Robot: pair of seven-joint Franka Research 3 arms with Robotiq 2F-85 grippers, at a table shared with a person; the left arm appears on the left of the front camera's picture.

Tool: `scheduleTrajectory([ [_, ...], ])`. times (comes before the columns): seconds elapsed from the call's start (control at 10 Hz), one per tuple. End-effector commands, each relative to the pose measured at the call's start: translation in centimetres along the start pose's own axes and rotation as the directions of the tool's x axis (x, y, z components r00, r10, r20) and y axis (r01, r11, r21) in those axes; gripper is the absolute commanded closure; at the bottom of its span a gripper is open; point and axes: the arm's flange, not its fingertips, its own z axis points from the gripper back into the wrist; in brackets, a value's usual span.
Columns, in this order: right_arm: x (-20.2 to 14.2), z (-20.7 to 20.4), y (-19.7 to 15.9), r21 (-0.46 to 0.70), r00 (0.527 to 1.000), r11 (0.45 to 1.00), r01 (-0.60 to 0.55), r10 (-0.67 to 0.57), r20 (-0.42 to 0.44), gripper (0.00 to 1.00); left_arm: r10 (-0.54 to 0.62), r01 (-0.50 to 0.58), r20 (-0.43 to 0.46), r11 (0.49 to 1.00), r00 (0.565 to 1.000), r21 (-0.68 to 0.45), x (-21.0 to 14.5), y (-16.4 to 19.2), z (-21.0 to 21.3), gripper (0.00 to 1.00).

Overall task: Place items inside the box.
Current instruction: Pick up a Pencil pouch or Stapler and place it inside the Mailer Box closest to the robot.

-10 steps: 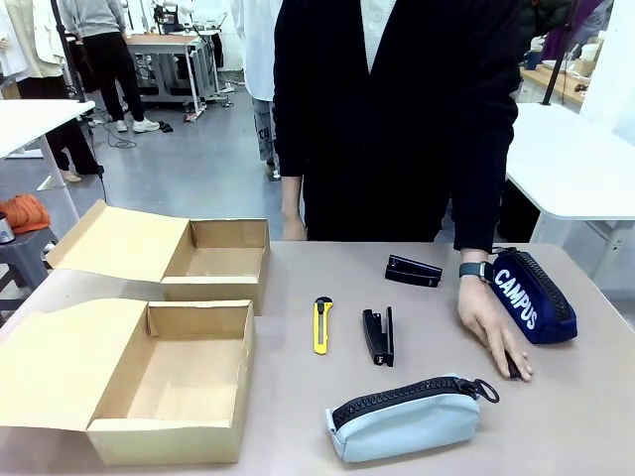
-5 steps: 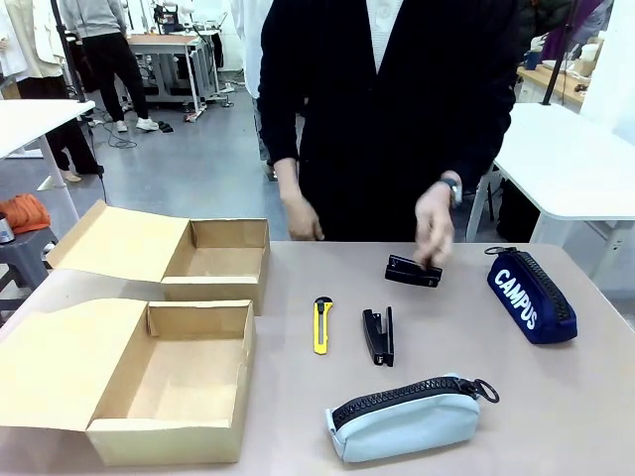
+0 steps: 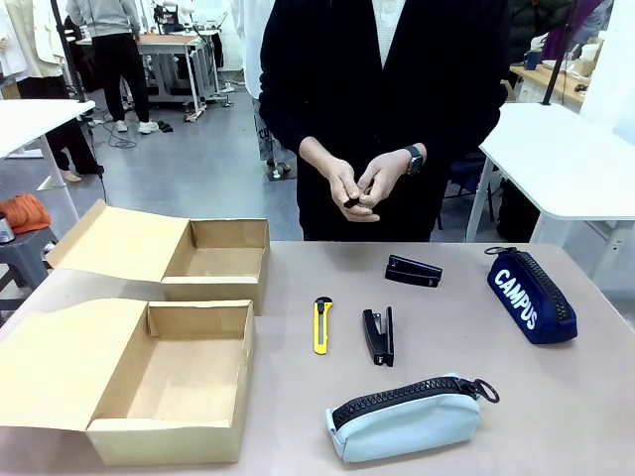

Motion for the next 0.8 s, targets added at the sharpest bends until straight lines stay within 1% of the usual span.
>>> scheduleTrajectory([
  [0.0, -1.7, 2.0, -1.6, 0.102, 0.995, 0.991, 0.085, -0.089, 0.039, 0.00, -0.020, 0.020, 0.006, 1.000, 1.000, -0.019, 0.1, -0.1, 0.1, 0.00],
  [0.1, -1.7, 2.0, -1.6, 0.102, 0.995, 0.991, 0.085, -0.089, 0.039, 0.00, -0.020, 0.020, 0.006, 1.000, 1.000, -0.019, 0.1, -0.1, 0.1, 0.00],
  [0.2, 0.3, -0.5, 0.3, -0.007, 1.000, 1.000, -0.003, 0.003, -0.006, 0.00, -0.020, 0.020, 0.006, 1.000, 1.000, -0.019, 0.1, -0.1, 0.1, 0.00],
  [0.3, 0.0, -2.1, 1.8, -0.151, 0.989, 0.985, -0.083, 0.062, -0.137, 0.00, -0.020, 0.020, 0.006, 1.000, 1.000, -0.019, 0.1, -0.1, 0.1, 0.00],
  [0.4, 0.9, -4.9, 3.5, -0.193, 0.968, 0.963, -0.186, 0.146, -0.203, 0.00, -0.020, 0.020, 0.006, 1.000, 1.000, -0.019, 0.1, -0.1, 0.1, 0.00],
  [0.5, 2.2, -7.4, 4.7, -0.213, 0.955, 0.947, -0.241, 0.192, -0.226, 0.00, -0.020, 0.020, 0.006, 1.000, 1.000, -0.019, 0.1, -0.1, 0.1, 0.00],
  [0.6, 3.6, -10.2, 5.5, -0.230, 0.938, 0.935, -0.271, 0.202, -0.283, 0.00, -0.020, 0.020, 0.006, 1.000, 1.000, -0.019, 0.1, -0.1, 0.1, 0.00],
  [0.7, 4.7, -13.0, 5.6, -0.290, 0.932, 0.919, -0.266, 0.169, -0.320, 0.00, -0.020, 0.020, 0.006, 1.000, 1.000, -0.019, 0.1, -0.1, 0.1, 0.00],
])
